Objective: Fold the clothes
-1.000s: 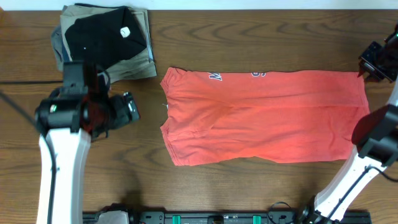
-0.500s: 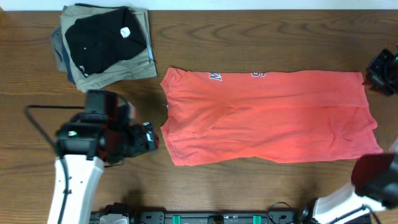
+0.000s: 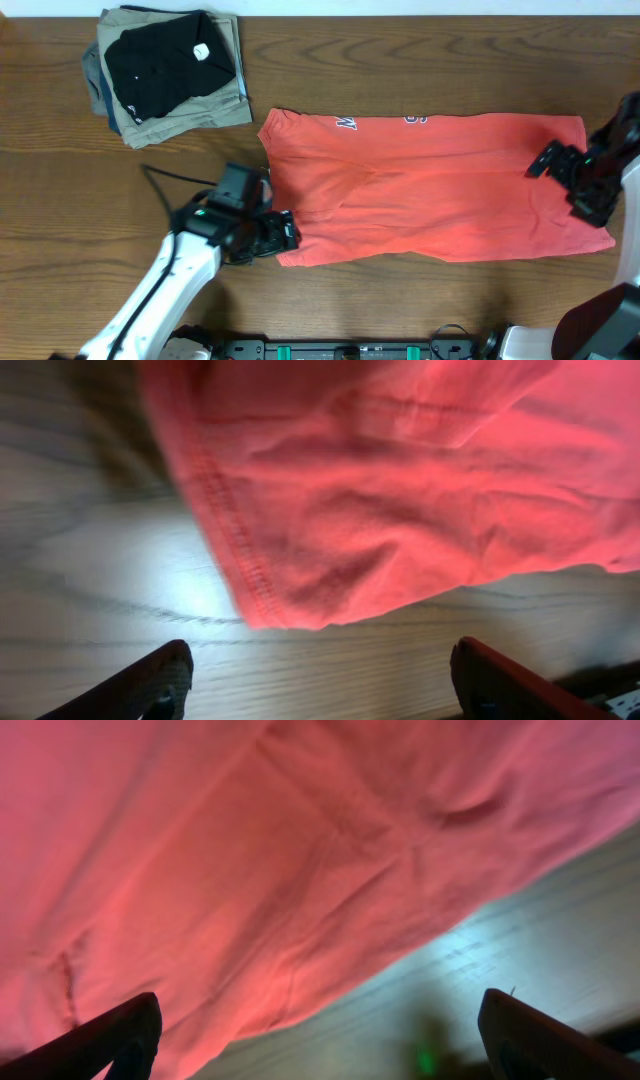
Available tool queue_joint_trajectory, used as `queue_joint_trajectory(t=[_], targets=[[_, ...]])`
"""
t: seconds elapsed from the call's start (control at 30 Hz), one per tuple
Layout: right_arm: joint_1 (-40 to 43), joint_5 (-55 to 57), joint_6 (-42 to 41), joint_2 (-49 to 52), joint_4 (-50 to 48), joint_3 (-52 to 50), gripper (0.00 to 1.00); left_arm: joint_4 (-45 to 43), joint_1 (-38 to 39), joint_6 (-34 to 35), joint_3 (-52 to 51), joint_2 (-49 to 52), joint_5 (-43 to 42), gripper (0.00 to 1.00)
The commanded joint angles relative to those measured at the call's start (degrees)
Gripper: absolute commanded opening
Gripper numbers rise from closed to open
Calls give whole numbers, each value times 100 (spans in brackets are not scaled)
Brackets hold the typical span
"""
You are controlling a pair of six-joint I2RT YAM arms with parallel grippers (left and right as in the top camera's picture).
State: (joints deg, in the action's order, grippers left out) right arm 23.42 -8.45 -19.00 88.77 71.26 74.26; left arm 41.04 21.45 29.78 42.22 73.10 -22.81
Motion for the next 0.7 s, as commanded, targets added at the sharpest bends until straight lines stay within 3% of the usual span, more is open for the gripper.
queue_joint_trajectory(t=[0.0,0.13,0.67], targets=[[20,-260,39,2,-302,-505,99,-66,223,452,-44,452,15,81],[20,-203,42,2,-424,-732,99,-46,275,507,-44,968,55,76],[20,103,-197,0,-509,-732,99,-691,570,852,-44,1727,168,73]])
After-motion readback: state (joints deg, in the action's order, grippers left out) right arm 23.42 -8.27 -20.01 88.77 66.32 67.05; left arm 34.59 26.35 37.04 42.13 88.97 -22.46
